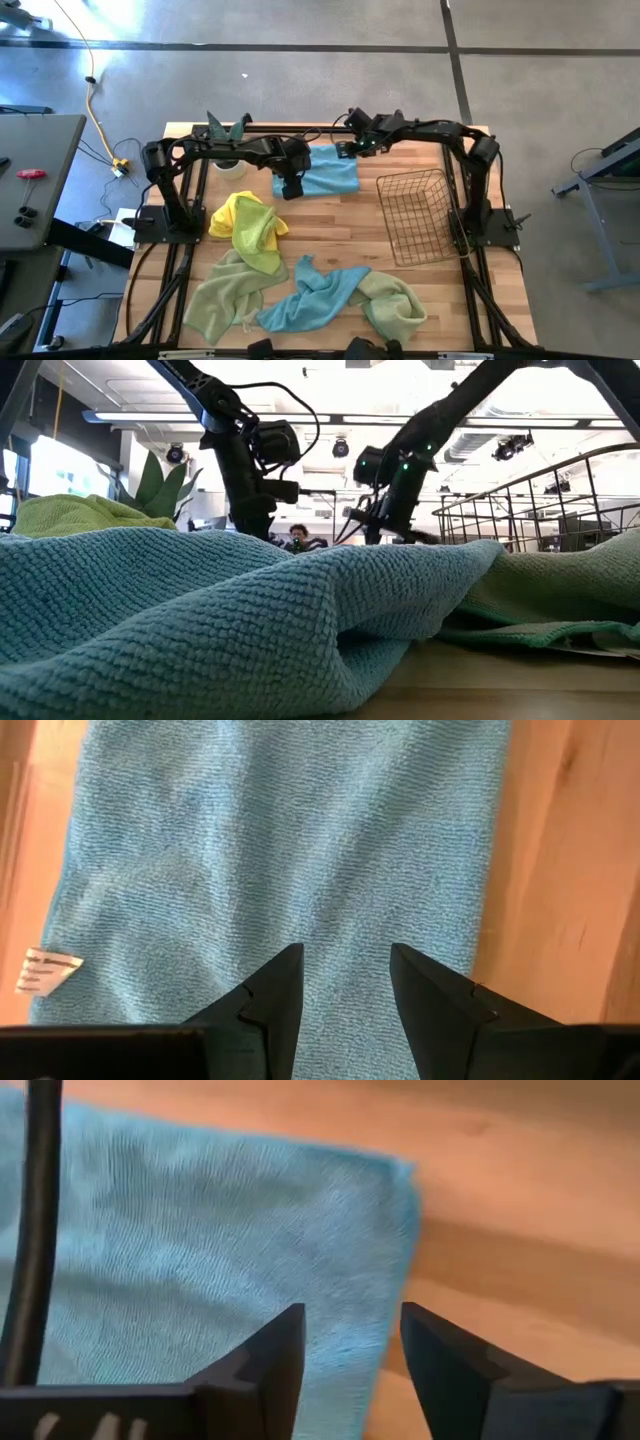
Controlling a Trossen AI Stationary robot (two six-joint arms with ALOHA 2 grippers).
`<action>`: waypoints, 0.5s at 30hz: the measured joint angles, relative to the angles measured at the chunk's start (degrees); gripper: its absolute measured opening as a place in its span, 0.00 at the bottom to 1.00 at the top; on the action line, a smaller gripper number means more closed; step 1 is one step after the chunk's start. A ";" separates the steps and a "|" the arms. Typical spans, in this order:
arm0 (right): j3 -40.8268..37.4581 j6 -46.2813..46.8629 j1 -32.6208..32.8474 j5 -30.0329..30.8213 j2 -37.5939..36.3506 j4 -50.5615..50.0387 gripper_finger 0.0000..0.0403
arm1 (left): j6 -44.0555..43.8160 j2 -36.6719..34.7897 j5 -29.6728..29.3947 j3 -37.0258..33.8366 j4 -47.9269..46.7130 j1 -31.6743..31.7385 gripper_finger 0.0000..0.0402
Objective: Fold microfiber towels
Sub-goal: Fold the top blue microfiber cloth
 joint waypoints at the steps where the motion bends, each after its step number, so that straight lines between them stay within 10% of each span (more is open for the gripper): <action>1: 0.00 -0.01 0.00 -1.04 0.70 0.16 0.43 | -0.05 0.00 0.09 0.00 0.00 0.00 0.35; 15: 0.00 -4.09 -0.27 -1.78 3.59 0.31 0.52 | -7.67 0.00 0.23 0.00 -0.03 0.45 0.35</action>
